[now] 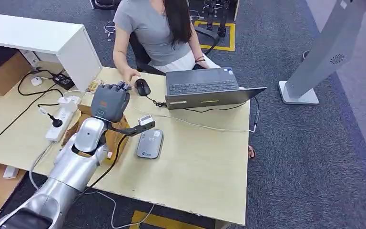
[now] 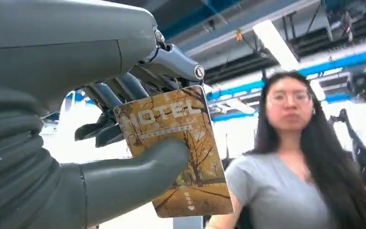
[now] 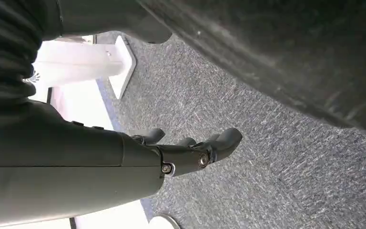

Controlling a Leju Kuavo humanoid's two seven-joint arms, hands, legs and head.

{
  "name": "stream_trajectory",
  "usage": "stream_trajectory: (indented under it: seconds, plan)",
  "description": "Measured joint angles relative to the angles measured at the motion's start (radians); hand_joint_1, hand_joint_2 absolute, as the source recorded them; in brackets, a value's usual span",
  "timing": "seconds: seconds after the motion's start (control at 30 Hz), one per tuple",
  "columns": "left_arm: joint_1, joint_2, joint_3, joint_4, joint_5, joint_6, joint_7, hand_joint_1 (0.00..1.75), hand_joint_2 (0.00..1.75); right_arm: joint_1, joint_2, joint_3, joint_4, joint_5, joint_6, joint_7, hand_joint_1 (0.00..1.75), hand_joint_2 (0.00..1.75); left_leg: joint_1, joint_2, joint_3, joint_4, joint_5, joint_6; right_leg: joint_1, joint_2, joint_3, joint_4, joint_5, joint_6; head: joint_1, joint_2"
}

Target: Pass the card to the sensor for recognition and then transmit it.

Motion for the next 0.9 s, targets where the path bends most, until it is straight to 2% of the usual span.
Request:
stream_trajectory:
  seconds: [0.3,0.57,0.6,0.9]
  plan:
    - [-0.069,0.057,0.040,-0.003,-0.004,0.000,-0.016,1.75,1.75,0.000,0.000,-0.002,0.000,0.008,0.001,0.000,0.00,1.75,0.000,0.001,0.000,0.000,0.000,0.000,0.000,0.001,-0.001,0.000,0.000,0.000,0.000,0.000]
    - [-0.084,0.068,0.060,0.000,0.010,-0.001,-0.018,1.75,1.75,0.000,0.000,-0.003,0.000,0.009,0.000,0.000,0.00,1.75,0.000,0.001,-0.001,0.000,0.000,0.000,0.000,0.002,-0.002,0.000,0.000,0.000,-0.001,0.000]
    - [-0.084,0.068,0.062,0.001,0.020,-0.001,-0.019,0.00,1.75,0.000,0.000,-0.003,0.000,0.009,0.000,0.000,0.00,1.75,0.000,0.001,-0.001,0.000,0.000,0.000,0.000,0.002,-0.002,0.000,0.000,0.000,-0.001,0.000]
    - [-0.084,0.068,0.075,0.001,0.050,-0.015,-0.029,0.00,1.75,0.000,0.000,-0.011,0.000,0.008,-0.002,0.000,0.00,1.75,0.000,0.001,-0.002,0.000,0.000,0.000,0.000,0.002,-0.002,0.000,0.000,0.000,0.000,0.000]
